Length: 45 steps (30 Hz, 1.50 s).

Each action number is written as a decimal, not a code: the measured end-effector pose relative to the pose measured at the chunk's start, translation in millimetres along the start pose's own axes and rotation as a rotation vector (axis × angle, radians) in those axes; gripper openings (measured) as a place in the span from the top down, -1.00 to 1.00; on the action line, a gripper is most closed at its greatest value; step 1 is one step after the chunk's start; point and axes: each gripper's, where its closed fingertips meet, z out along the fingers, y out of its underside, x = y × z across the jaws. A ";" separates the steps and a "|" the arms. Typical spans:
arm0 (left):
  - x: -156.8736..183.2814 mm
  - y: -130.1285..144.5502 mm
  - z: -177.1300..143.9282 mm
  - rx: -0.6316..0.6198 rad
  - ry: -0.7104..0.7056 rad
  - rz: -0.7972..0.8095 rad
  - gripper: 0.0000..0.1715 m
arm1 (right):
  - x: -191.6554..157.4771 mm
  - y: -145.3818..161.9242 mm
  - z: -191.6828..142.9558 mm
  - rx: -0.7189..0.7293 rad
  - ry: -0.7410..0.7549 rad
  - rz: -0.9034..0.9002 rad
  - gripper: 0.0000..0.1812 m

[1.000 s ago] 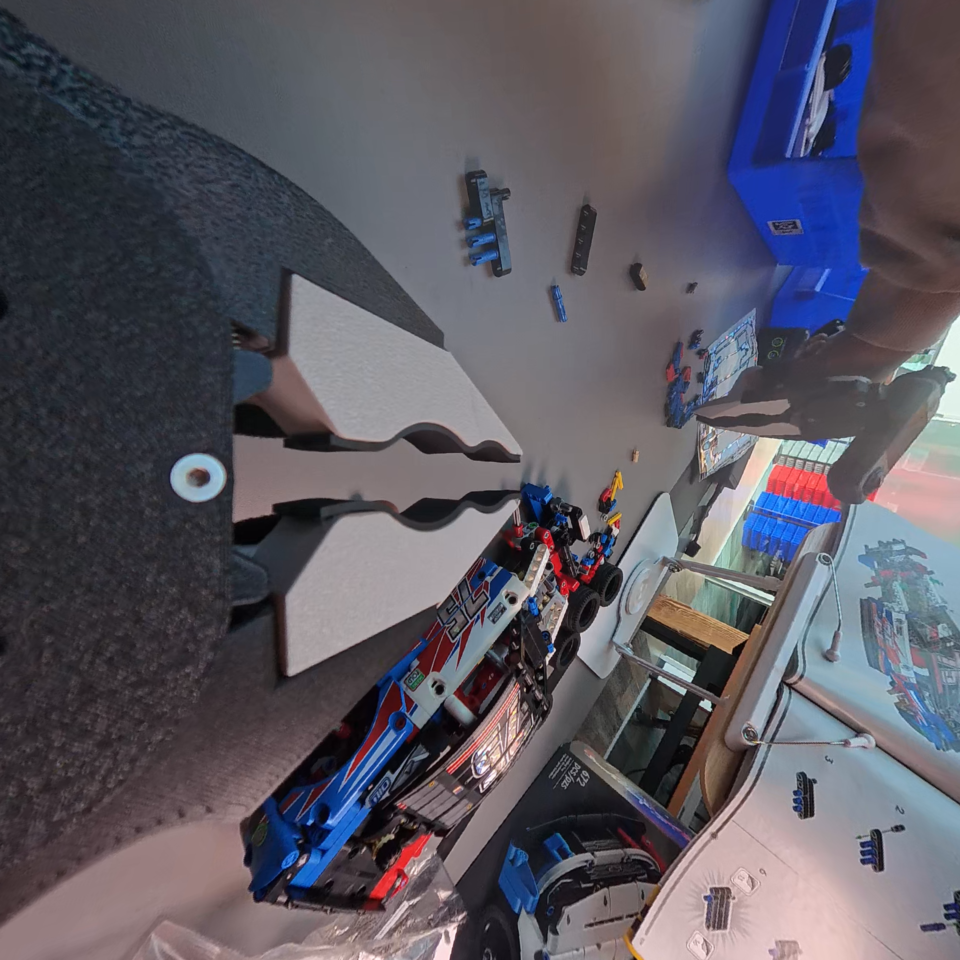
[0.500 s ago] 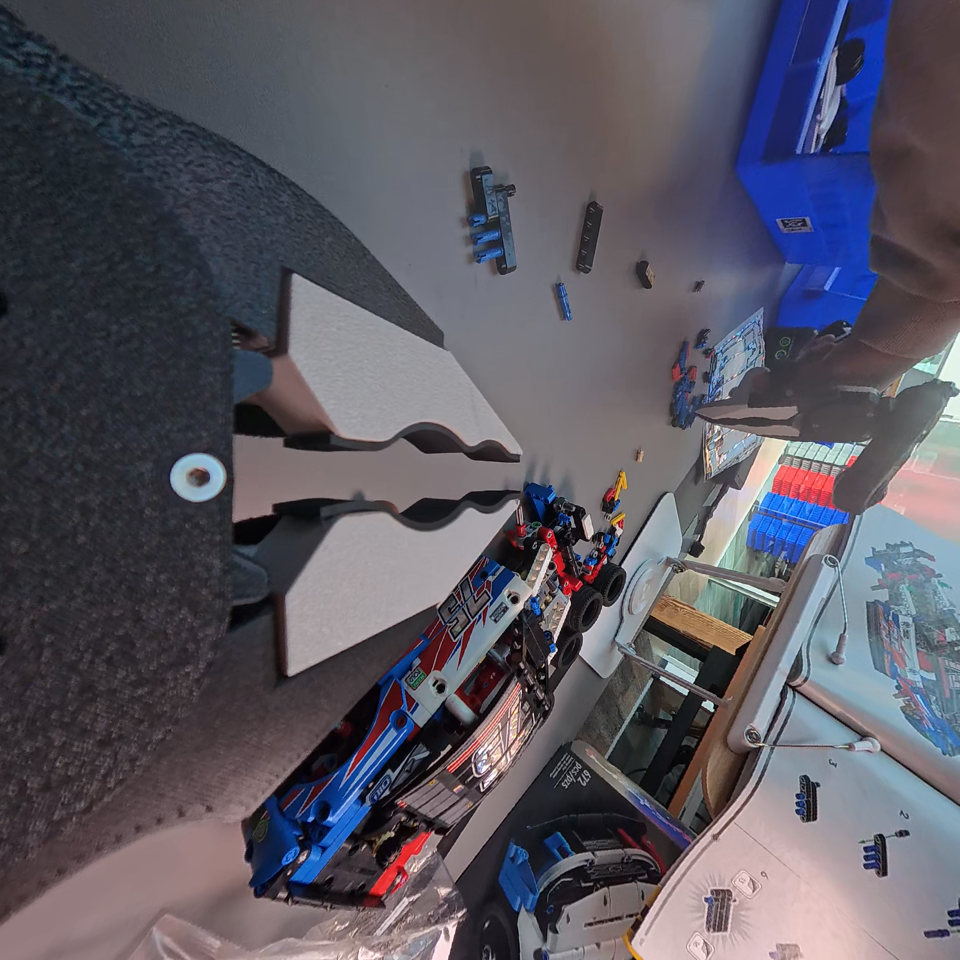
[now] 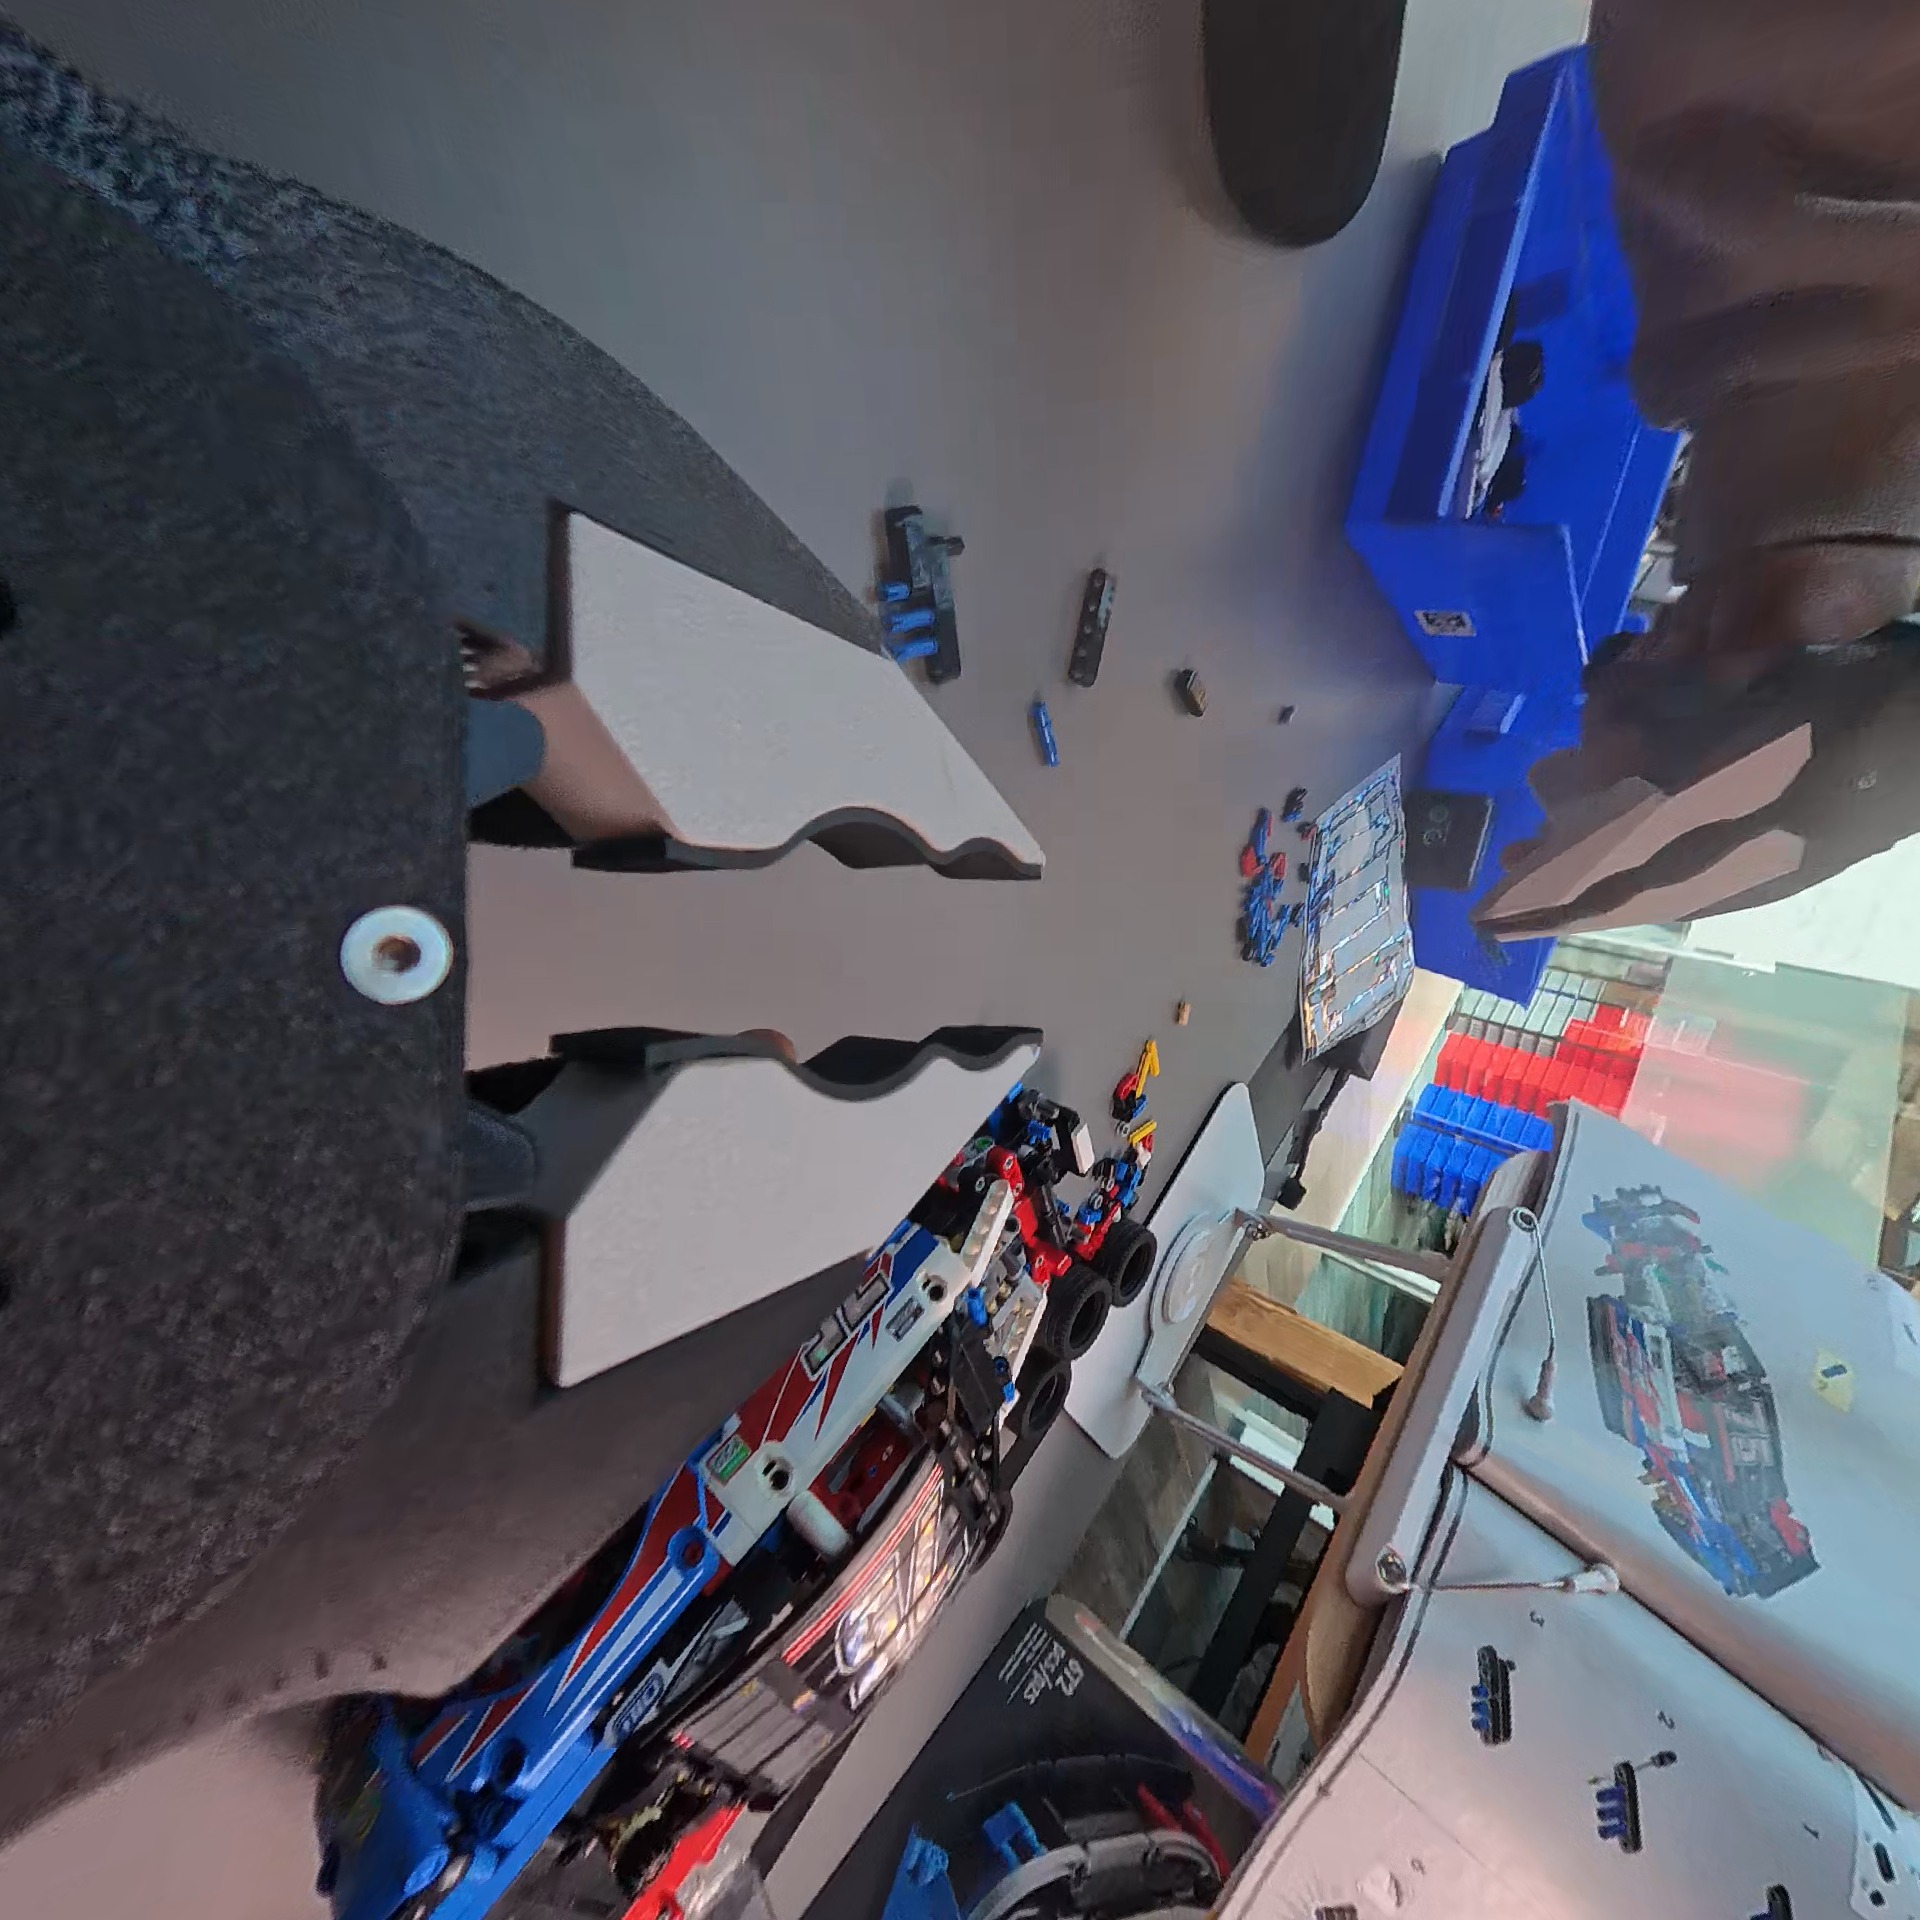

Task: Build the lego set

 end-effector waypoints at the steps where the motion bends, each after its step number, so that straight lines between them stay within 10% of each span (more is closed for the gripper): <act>1: 21.7 -7.7 3.9 0.056 0.006 0.007 0.97 | -5.7 -3.7 1.6 0.012 -0.041 0.039 0.64; 11: 148.2 -18.8 44.6 0.244 0.057 0.070 0.97 | -62.8 -38.9 36.3 -0.054 -0.420 0.069 0.75; 45: 171.8 12.9 61.6 0.196 0.152 0.080 0.98 | -98.4 4.5 54.4 -0.155 -0.579 0.063 0.97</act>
